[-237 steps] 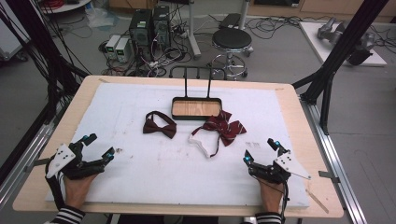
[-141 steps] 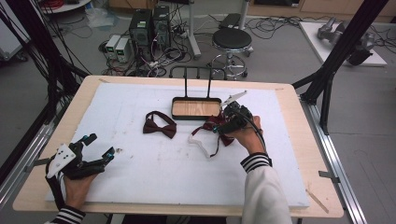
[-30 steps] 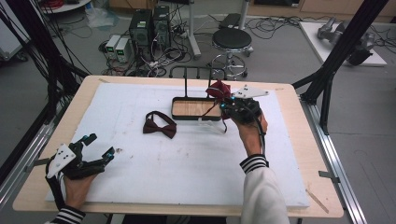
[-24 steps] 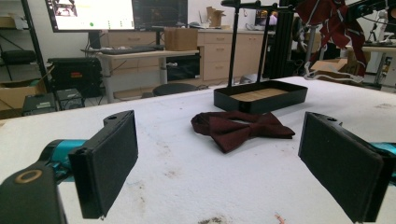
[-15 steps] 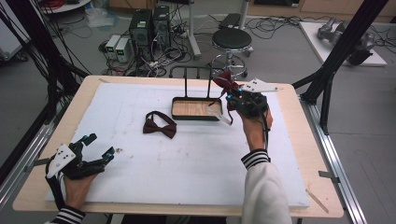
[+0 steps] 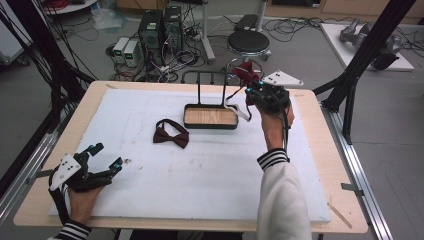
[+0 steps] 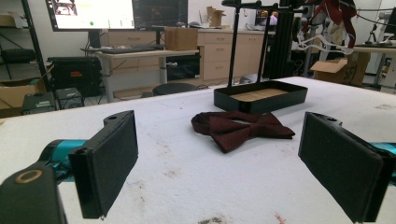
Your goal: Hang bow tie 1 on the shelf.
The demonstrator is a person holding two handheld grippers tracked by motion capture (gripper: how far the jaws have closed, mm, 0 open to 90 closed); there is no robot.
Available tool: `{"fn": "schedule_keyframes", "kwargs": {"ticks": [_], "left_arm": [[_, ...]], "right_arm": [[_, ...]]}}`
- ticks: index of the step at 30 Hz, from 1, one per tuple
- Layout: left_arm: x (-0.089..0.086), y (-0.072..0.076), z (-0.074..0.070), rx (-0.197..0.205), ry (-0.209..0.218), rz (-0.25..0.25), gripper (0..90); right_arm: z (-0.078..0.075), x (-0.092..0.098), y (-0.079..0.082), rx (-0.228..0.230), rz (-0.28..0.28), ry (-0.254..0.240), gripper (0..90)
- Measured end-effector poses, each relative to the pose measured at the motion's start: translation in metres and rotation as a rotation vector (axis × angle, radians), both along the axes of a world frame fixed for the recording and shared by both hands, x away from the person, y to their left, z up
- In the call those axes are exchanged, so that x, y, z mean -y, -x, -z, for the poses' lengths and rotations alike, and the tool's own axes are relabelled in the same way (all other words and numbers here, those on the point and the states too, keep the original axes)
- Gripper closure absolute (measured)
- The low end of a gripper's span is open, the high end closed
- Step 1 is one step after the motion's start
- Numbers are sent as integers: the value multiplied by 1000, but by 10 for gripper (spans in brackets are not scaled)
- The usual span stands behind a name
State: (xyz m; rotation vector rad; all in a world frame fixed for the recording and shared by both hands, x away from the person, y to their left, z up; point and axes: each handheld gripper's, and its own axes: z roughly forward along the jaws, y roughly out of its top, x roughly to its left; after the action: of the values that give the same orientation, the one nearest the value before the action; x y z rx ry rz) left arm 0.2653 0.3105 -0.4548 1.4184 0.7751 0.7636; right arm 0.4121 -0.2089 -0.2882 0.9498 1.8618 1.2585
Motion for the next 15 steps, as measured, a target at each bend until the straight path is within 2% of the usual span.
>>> {"fn": "schedule_keyframes", "kwargs": {"ticks": [15], "left_arm": [[0,0,0,-1,1,-1,124]], "right_arm": [[-5,-8,-25,-7,23,12,757]]}}
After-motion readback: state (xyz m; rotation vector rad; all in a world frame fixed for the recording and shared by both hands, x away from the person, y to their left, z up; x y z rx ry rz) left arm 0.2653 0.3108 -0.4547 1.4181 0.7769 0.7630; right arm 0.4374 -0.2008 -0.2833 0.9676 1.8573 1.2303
